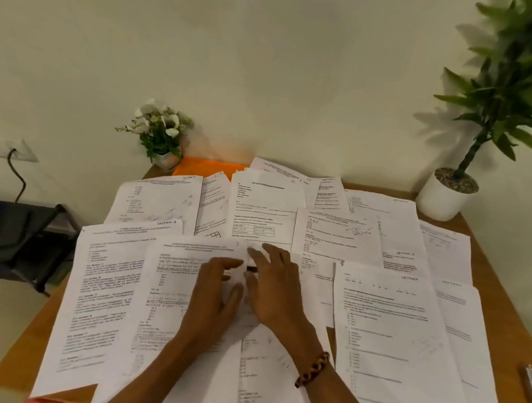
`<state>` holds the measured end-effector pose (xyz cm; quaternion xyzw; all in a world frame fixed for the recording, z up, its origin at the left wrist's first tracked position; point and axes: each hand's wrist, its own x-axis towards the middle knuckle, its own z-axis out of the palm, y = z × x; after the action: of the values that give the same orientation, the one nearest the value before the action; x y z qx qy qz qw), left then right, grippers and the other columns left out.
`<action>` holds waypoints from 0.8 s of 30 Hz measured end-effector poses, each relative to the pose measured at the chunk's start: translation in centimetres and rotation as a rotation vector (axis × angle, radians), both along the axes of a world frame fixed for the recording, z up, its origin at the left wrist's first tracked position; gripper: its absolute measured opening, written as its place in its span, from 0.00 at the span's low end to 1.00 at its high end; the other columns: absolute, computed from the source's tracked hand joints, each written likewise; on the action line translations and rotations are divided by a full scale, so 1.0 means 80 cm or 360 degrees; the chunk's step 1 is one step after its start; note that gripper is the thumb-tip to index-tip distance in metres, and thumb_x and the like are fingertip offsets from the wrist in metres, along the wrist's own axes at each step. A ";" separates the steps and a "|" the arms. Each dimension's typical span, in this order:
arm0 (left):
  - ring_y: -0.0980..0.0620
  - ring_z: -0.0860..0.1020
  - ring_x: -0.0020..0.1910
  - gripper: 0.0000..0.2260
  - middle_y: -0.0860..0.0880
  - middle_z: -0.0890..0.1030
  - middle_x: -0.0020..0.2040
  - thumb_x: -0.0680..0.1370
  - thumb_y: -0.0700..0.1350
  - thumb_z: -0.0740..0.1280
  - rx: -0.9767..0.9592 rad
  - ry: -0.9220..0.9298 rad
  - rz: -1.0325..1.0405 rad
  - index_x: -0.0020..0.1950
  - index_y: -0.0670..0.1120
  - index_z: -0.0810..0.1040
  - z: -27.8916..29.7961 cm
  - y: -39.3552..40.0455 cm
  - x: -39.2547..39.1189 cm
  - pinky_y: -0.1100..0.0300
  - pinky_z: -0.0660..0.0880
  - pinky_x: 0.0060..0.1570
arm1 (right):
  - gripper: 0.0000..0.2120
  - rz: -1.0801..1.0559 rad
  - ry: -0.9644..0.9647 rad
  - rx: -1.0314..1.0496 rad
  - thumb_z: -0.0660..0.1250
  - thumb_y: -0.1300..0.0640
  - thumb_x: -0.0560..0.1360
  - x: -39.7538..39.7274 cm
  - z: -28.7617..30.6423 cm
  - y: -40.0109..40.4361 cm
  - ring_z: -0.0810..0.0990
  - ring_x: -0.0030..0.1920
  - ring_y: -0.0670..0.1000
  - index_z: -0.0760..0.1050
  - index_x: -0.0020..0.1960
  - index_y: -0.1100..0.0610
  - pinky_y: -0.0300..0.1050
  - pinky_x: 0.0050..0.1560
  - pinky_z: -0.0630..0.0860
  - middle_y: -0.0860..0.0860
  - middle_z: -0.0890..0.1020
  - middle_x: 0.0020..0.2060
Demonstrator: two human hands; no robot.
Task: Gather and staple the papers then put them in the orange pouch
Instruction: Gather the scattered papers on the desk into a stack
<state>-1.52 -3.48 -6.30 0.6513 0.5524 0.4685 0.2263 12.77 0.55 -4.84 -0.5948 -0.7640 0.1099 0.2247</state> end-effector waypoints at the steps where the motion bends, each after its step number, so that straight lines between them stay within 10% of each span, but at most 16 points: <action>1: 0.56 0.75 0.60 0.16 0.54 0.75 0.60 0.77 0.43 0.65 -0.0008 -0.0108 0.0151 0.64 0.53 0.73 0.001 0.002 -0.005 0.52 0.76 0.59 | 0.24 0.0096 -0.0087 -0.0022 0.63 0.49 0.82 -0.009 -0.007 0.004 0.61 0.79 0.58 0.67 0.77 0.48 0.58 0.77 0.62 0.55 0.65 0.78; 9: 0.47 0.65 0.74 0.21 0.48 0.68 0.75 0.79 0.54 0.67 -0.0149 0.0649 0.0466 0.71 0.51 0.71 -0.006 0.039 -0.119 0.44 0.66 0.72 | 0.22 0.0206 -0.0246 -0.0080 0.57 0.47 0.84 -0.020 -0.050 -0.003 0.54 0.81 0.58 0.66 0.78 0.47 0.61 0.80 0.51 0.56 0.59 0.81; 12: 0.48 0.51 0.81 0.31 0.49 0.56 0.82 0.80 0.68 0.51 -0.0412 0.1139 0.0331 0.80 0.55 0.58 -0.037 0.034 -0.141 0.45 0.52 0.79 | 0.23 0.0230 -0.0289 -0.0135 0.57 0.44 0.83 -0.022 -0.039 0.002 0.54 0.81 0.58 0.67 0.77 0.48 0.61 0.80 0.51 0.56 0.60 0.80; 19: 0.50 0.45 0.82 0.32 0.51 0.48 0.82 0.81 0.67 0.45 -0.0416 0.1196 0.0332 0.82 0.55 0.52 -0.033 0.020 -0.115 0.46 0.46 0.80 | 0.30 0.0504 -0.0267 0.0026 0.43 0.38 0.83 -0.080 -0.014 0.032 0.51 0.82 0.51 0.64 0.79 0.51 0.55 0.82 0.48 0.50 0.60 0.81; 24: 0.51 0.70 0.72 0.26 0.54 0.72 0.73 0.79 0.60 0.58 -0.0259 0.1091 0.0335 0.75 0.52 0.67 -0.013 0.025 -0.119 0.53 0.64 0.71 | 0.34 0.0703 -0.0349 -0.0131 0.35 0.37 0.82 -0.128 -0.015 0.061 0.50 0.82 0.50 0.60 0.80 0.49 0.56 0.82 0.44 0.47 0.59 0.81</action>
<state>-11.08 -1.47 -7.32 0.6898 0.6957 0.1983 0.0297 2.53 5.39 -6.01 -0.4304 -0.8901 0.1220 0.0866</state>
